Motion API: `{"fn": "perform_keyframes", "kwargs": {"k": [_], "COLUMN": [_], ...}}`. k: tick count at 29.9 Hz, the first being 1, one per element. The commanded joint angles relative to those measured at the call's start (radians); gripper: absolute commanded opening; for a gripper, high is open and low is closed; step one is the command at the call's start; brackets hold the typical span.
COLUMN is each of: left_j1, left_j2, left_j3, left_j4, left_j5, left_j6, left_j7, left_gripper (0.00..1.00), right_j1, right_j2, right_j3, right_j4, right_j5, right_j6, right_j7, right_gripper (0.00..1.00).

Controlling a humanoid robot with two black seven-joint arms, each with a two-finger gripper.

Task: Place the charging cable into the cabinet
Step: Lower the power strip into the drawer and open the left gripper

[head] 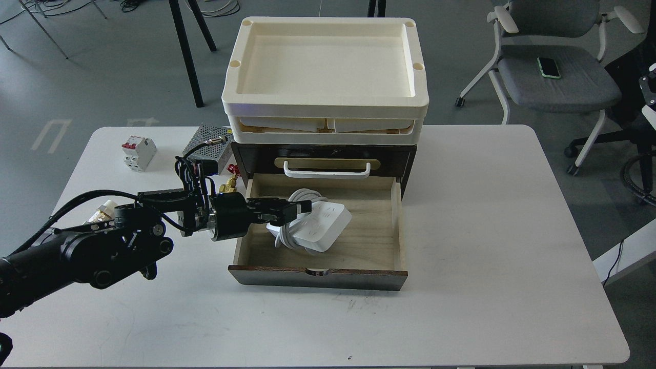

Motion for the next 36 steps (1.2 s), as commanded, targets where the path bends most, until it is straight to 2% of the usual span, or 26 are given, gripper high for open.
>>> {"fn": "perform_keyframes", "kwargs": {"k": [1,5,9,11,13,16,19,26,29,32,36], "left_j1": [0.005,0.009,0.029,0.029,0.028,0.028,0.026,0.029,0.046,0.078,0.129], "left_j2": [-0.075,-0.108,-0.117,-0.128,-0.131,-0.132,-0.112,-0.014,0.117,0.239,0.322], "left_j3": [0.041,0.053,0.047,0.041,0.036,0.018,0.004,-0.125,-0.172,-0.230,-0.368], "left_j4": [0.124,0.145,0.145,0.144,0.139,0.130,0.092,-0.003,-0.075,-0.137,-0.126], "left_j5": [0.011,0.008,0.003,0.002,-0.001,-0.032,-0.078,-0.240,-0.387,-0.585,-0.827], "left_j6": [0.004,0.004,0.004,0.002,0.004,0.002,0.001,-0.030,-0.139,-0.295,-0.295], "left_j7": [0.001,0.001,0.001,0.001,0.001,0.001,0.001,0.001,0.001,0.001,0.001], "left_gripper": [0.00,0.01,0.11,0.26,0.47,0.85,0.96,0.98,0.98,0.98,0.99], "right_j1": [0.000,0.000,0.000,0.000,0.000,-0.002,-0.002,-0.002,-0.002,-0.006,-0.014], "right_j2": [0.001,-0.001,-0.001,-0.001,-0.001,-0.001,-0.002,-0.002,-0.004,-0.004,0.004], "right_j3": [0.007,0.007,0.007,0.007,0.007,0.007,0.007,0.014,0.014,0.014,0.015], "right_j4": [0.001,0.001,0.001,0.001,0.001,0.001,0.001,-0.001,-0.001,-0.001,0.009], "right_j5": [0.000,0.000,0.000,0.000,-0.001,0.000,0.000,0.000,0.000,0.000,0.000], "right_j6": [0.000,0.000,0.000,0.000,0.000,0.000,0.000,0.000,0.000,0.000,0.000], "right_j7": [0.001,0.001,0.001,0.001,0.001,0.001,0.001,0.001,0.001,0.003,0.001], "right_gripper": [1.00,1.00,1.00,1.00,1.00,1.00,1.00,1.00,1.00,1.00,1.00]}}
